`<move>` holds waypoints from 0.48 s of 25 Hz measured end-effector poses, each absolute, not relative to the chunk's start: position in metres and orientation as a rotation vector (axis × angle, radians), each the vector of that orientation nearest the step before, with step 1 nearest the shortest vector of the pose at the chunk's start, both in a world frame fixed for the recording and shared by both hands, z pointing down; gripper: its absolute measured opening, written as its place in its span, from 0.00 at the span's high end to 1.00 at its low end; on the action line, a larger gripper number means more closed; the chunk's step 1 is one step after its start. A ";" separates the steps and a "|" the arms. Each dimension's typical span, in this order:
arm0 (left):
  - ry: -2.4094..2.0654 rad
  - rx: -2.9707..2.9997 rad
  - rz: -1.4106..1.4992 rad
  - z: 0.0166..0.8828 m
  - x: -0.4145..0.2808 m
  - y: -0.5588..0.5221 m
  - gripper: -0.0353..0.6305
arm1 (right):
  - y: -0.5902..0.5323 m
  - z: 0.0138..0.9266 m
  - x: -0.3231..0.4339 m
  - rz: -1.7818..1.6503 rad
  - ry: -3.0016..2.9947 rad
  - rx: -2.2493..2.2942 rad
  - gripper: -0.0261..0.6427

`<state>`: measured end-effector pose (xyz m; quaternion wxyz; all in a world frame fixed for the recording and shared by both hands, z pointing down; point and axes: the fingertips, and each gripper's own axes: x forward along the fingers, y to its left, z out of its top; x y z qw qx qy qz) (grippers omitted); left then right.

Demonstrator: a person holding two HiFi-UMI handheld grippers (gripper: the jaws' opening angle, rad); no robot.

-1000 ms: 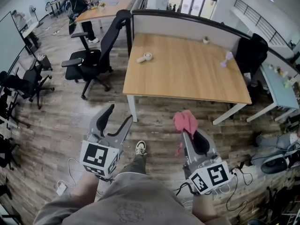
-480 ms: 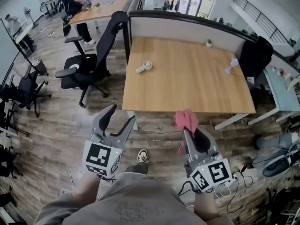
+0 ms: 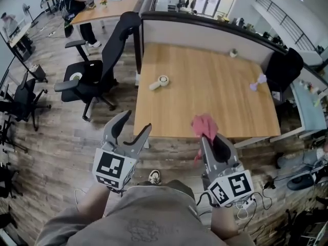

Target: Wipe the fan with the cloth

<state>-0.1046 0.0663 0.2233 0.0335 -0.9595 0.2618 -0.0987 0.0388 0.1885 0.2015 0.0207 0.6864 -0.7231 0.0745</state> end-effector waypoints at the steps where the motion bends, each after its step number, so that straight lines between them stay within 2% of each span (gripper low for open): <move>1: 0.812 -2.955 -0.305 0.224 -0.103 0.059 0.55 | 0.181 0.203 0.041 0.234 -2.239 2.124 0.84; 12: 0.869 -2.976 -0.343 0.238 -0.078 0.007 0.55 | 0.116 0.215 0.076 0.266 -2.272 2.073 0.84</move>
